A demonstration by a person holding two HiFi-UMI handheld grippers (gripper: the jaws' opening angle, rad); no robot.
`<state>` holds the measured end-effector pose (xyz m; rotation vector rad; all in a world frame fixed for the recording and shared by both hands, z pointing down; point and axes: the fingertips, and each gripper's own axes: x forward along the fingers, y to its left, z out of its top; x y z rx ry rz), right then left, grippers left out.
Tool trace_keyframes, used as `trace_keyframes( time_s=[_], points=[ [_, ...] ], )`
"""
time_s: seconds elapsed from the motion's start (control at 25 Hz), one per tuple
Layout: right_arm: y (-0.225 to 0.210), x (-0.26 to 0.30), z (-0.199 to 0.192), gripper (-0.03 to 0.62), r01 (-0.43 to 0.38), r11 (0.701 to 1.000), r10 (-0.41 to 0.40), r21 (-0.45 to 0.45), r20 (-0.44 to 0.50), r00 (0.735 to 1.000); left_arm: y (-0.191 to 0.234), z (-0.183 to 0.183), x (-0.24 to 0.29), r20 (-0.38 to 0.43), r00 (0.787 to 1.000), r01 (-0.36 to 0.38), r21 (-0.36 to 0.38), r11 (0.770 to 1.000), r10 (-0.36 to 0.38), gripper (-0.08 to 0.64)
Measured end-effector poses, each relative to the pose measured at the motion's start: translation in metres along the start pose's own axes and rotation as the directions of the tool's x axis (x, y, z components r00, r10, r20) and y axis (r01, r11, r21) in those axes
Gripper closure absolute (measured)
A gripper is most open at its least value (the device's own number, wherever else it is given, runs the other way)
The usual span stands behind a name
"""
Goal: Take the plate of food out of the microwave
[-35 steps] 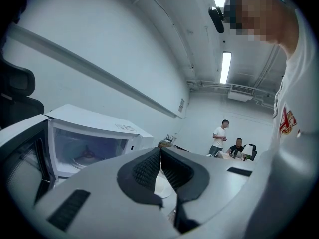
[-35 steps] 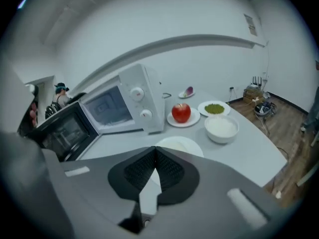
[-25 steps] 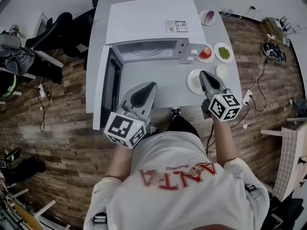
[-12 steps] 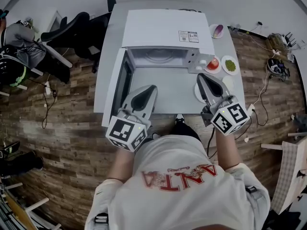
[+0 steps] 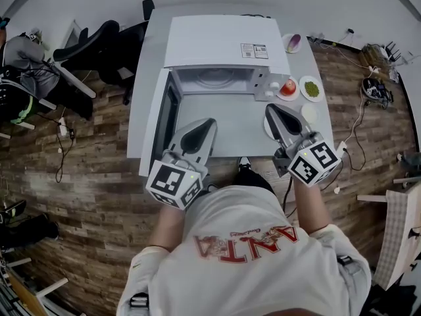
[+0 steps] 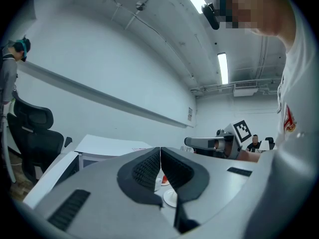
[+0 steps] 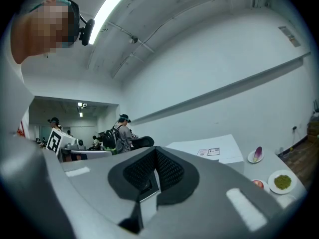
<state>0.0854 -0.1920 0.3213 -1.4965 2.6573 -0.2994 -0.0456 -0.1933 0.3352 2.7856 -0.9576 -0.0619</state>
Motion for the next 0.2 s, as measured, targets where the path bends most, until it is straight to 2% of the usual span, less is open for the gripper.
trace_keyframes(
  time_s=[0.2],
  points=[
    [0.0016, 0.0010, -0.0023, 0.591, 0.006, 1.000, -0.006, -0.019, -0.010, 1.000, -0.0016, 0.0001, 0.0007, 0.000, 1.000, 0.009, -0.002, 1.000, -0.009, 0.551]
  ],
)
